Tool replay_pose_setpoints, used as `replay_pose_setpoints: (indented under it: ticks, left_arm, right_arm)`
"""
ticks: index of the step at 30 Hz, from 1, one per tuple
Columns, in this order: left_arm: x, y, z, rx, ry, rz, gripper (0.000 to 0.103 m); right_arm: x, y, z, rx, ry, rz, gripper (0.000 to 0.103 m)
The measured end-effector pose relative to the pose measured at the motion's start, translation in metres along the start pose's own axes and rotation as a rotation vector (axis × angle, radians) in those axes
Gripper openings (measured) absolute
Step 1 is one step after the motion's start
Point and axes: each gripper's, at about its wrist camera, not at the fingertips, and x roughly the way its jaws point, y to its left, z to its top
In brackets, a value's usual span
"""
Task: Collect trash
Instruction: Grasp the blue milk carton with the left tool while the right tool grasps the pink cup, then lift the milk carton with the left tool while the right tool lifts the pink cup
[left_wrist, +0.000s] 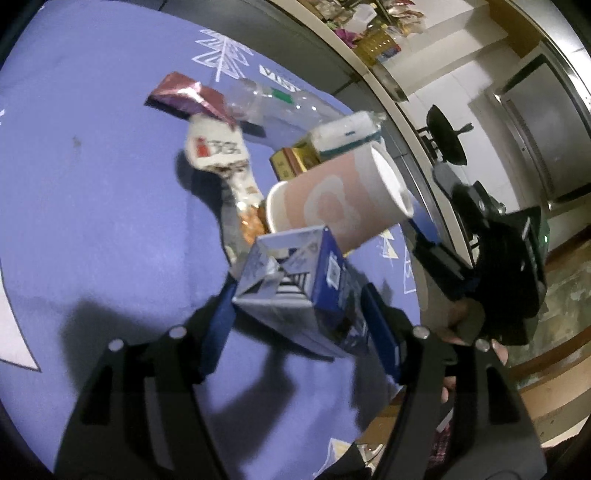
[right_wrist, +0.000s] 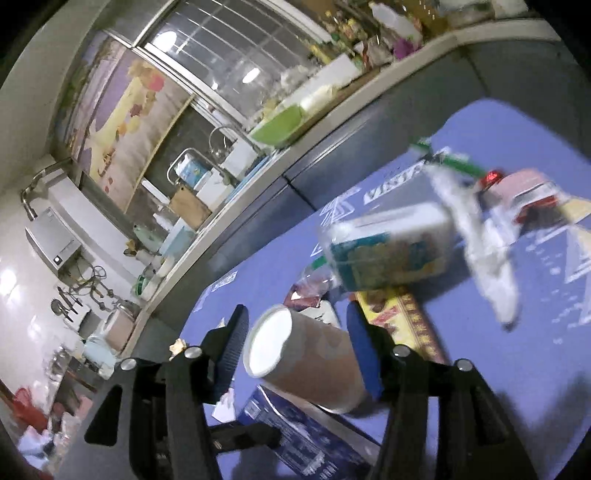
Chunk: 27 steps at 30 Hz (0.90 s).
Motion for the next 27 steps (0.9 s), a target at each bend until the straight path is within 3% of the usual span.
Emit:
replay_pose_setpoints:
  ticks: [7,12,15,21,24,27]
  left_arm:
    - [0.004,-0.004,-0.002,-0.006,0.016,-0.001,0.066]
    - [0.005,-0.007,-0.007,-0.007,0.023,-0.001,0.066]
    - [0.007,-0.007,-0.009,-0.017,0.028,0.015,0.066]
    - [-0.005,0.007,-0.012,-0.054,-0.011,0.063,0.074]
    - [-0.011,0.013,-0.012,-0.078,-0.014,0.071,0.074]
    - [-0.013,0.011,-0.012,-0.057,-0.026,0.102,0.074]
  right_arm:
    - [-0.037,-0.031,-0.043,0.055,0.027,-0.037,0.054]
    - [-0.029,-0.049,-0.073,0.047,0.132,-0.168,0.052]
    - [-0.012,-0.05,-0.088,0.135,0.186,-0.047,0.05]
    - [0.039,0.004,-0.124,0.038,0.365,0.143,0.051]
    - [0.046,0.022,-0.129,-0.064,0.382,0.142,0.051]
    - [0.034,0.026,-0.119,-0.136,0.316,0.081,0.051]
